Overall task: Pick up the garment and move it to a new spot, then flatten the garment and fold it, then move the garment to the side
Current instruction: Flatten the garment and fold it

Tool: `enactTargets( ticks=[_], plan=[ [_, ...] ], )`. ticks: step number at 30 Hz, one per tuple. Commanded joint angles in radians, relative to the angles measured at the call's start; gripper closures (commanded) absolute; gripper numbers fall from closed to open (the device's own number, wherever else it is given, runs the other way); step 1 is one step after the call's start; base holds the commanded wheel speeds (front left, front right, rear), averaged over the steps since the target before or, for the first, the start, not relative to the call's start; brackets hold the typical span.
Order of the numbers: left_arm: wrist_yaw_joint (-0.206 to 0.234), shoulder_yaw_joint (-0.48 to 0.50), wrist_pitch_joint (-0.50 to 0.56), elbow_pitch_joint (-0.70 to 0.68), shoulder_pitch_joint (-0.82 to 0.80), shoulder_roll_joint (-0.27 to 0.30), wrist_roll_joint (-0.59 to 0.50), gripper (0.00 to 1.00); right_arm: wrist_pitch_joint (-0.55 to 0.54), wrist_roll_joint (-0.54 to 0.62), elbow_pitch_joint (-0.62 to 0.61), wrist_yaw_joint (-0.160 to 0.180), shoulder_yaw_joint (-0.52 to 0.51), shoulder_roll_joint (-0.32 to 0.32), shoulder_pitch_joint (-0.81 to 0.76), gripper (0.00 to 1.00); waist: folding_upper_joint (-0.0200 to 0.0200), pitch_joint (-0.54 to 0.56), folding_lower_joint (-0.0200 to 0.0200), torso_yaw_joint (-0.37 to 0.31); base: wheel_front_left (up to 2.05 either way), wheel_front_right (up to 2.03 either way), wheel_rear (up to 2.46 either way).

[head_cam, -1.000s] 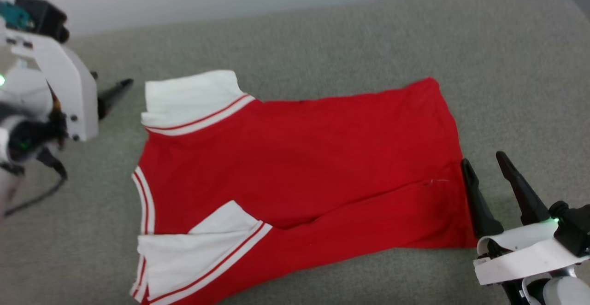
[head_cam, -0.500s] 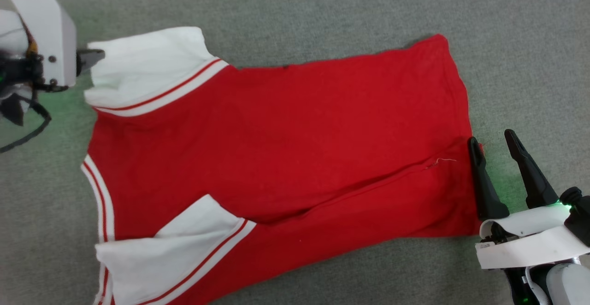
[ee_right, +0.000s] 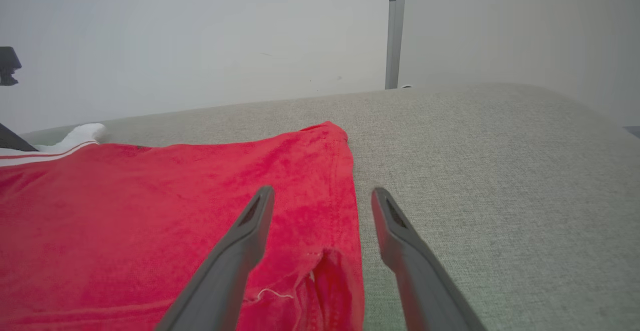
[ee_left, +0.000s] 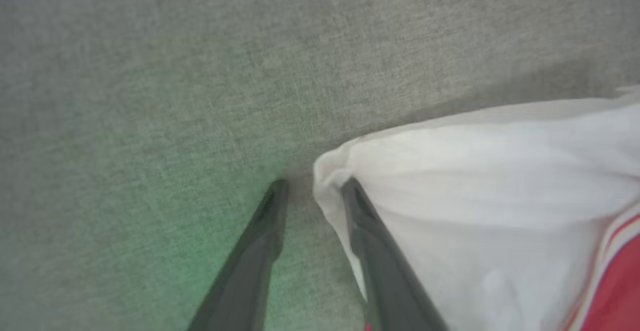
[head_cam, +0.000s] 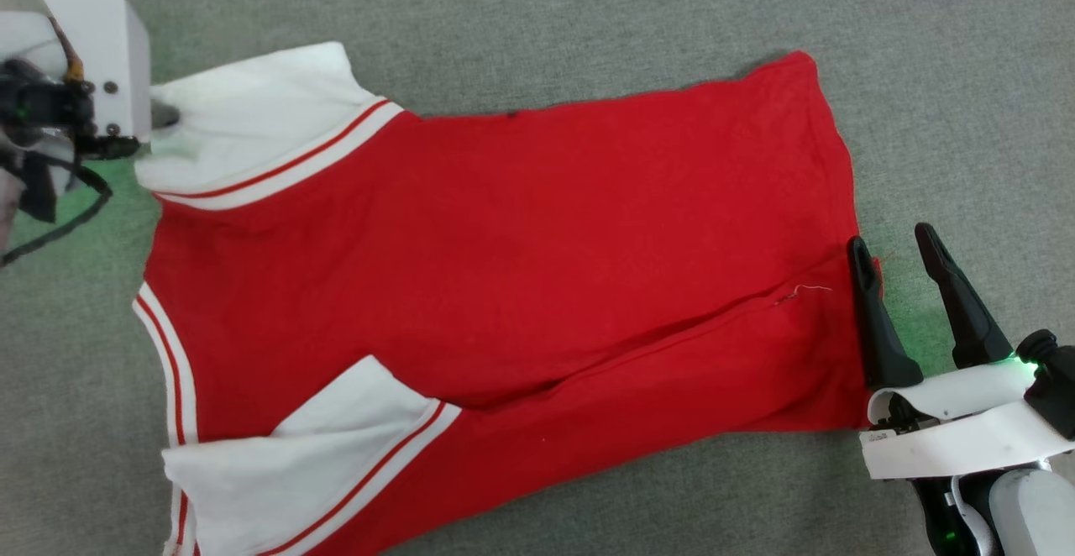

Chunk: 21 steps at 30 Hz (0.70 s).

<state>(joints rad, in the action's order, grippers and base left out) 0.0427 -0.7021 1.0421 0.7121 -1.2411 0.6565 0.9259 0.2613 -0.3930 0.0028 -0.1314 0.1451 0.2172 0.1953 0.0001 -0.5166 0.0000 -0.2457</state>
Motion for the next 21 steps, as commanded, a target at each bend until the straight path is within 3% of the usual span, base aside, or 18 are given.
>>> enactTargets(
  ticks=[1,6,10,21],
  plan=[
    [-0.008,-0.052,0.041,0.038,0.106,-0.029,0.0,1.0,0.005,0.006,0.001,0.002,0.004,0.004,0.015,0.0,-0.0001,0.003,0.0,0.003,0.0,0.0,0.0],
    [-0.032,-0.052,0.0,0.026,0.081,-0.055,-0.005,1.0,0.003,-0.014,0.014,0.002,0.012,0.015,0.036,0.0,-0.0001,0.02,0.0,0.014,0.0,0.0,0.0],
    [-0.052,-0.05,-0.036,0.023,0.055,-0.063,-0.014,1.0,-0.069,-0.043,0.027,0.002,0.022,0.047,0.092,0.0,-0.0001,0.039,0.0,0.026,0.0,0.0,0.0],
    [-0.093,-0.054,-0.097,0.044,0.011,-0.107,-0.018,1.0,-0.527,-0.125,0.15,0.002,0.064,0.144,0.417,0.0,-0.0001,0.052,0.0,0.057,0.0,0.0,0.0]
  ],
)
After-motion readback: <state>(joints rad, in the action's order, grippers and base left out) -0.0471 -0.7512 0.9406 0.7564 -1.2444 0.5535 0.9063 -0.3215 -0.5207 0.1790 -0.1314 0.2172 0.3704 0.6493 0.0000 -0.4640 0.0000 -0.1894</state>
